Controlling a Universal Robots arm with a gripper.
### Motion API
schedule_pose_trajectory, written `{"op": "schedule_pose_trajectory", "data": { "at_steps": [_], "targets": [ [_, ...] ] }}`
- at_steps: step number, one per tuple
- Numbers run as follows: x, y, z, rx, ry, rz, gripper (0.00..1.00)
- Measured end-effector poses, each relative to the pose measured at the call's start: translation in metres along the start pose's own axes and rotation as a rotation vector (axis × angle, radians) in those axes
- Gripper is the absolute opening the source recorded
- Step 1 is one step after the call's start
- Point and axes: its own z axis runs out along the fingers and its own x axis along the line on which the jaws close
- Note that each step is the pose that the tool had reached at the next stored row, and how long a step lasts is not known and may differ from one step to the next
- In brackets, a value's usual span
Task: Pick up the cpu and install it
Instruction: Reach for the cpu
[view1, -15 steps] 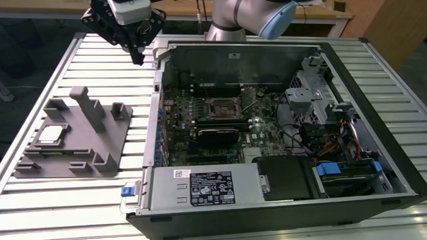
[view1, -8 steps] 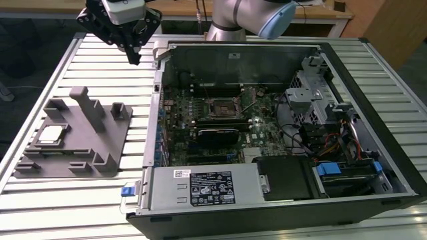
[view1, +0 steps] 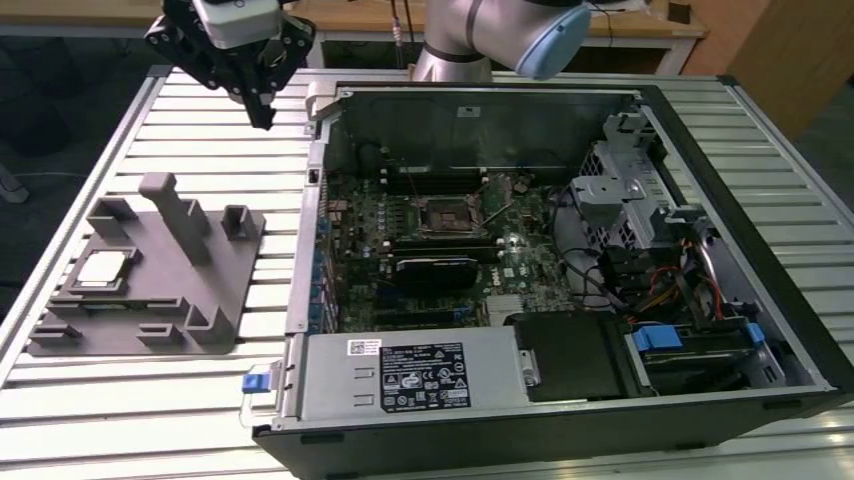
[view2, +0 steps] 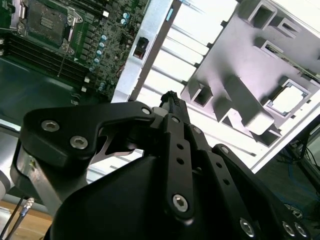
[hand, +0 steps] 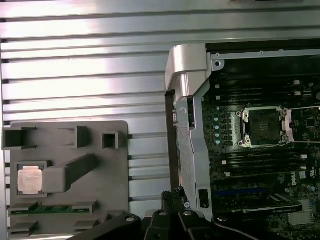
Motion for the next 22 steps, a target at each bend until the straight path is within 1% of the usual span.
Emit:
{"op": "schedule_pose_trajectory", "data": {
  "at_steps": [9,22],
  "targets": [
    [0.0091,0.0012,-0.0002,0.0000,0.0000,0.000,0.11],
    [0.0243,0.0038,-0.0004,0.0001,0.0000,0.001,0.11]
  ]
}}
